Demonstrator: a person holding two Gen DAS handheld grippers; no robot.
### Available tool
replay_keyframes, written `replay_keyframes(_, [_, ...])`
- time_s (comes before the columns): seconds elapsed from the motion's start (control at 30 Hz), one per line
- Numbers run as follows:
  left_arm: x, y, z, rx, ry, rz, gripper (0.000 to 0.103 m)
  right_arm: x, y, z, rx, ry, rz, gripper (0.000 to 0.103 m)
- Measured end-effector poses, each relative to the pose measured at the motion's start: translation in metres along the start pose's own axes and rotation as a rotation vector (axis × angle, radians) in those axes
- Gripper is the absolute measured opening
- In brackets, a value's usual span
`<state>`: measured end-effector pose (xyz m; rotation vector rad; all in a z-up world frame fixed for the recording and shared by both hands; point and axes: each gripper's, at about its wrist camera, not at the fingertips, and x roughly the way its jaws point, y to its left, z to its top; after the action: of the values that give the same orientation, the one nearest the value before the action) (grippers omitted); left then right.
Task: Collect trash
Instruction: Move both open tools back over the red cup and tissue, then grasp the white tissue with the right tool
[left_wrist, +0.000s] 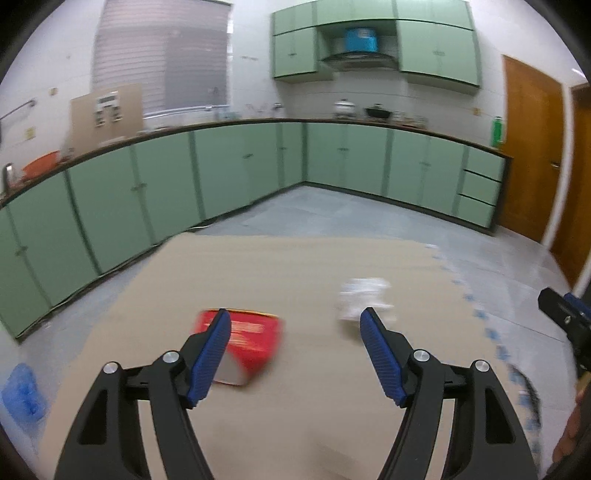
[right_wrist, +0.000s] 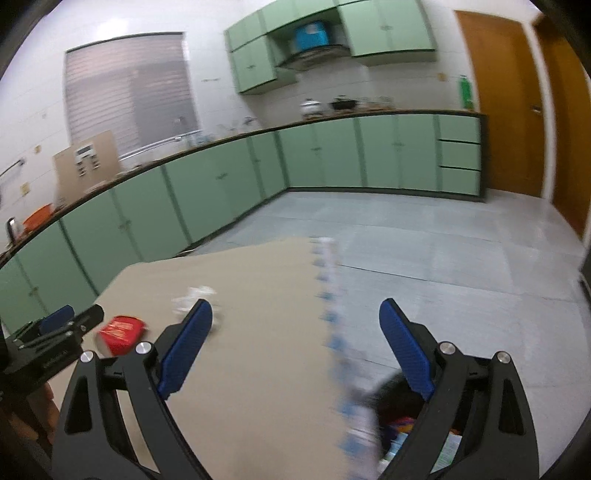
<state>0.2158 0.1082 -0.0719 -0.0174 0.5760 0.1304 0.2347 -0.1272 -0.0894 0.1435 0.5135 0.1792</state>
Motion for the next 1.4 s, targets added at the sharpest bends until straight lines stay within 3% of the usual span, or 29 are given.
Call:
replay_keyframes(0.23, [0.029, 0.053, -0.004, -0.042, 0.019, 0.082, 0.071, 0.058, 0.067, 0.003, -0.081, 0.042, 0.043, 0.085])
replay_keyframes(0.43, [0.049, 0.071, -0.008, -0.085, 0.05, 0.081, 0.071, 0.104, 0.095, 0.007, -0.087, 0.115, 0.042, 0.082])
replay_keyframes(0.63, [0.06, 0.076, -0.009, -0.098, 0.064, 0.078, 0.071, 0.125, 0.116, 0.002, -0.117, 0.155, 0.018, 0.077])
replay_keyframes(0.83, [0.067, 0.081, -0.012, -0.104, 0.081, 0.072, 0.071, 0.144, 0.124, -0.008, -0.135, 0.237, -0.006, 0.065])
replay_keyframes(0.97, [0.071, 0.081, -0.015, -0.103, 0.094, 0.072, 0.072, 0.152, 0.124, -0.01, -0.141, 0.286, 0.011, 0.045])
replay_keyframes(1.17, [0.075, 0.077, -0.019, -0.098, 0.113, 0.059, 0.076, 0.154, 0.125, -0.017, -0.157, 0.331, 0.026, 0.025])
replay_keyframes(1.4, [0.079, 0.066, -0.022, -0.09, 0.134, 0.041, 0.078, 0.141, 0.12, -0.016, -0.145, 0.285, 0.032, 0.02])
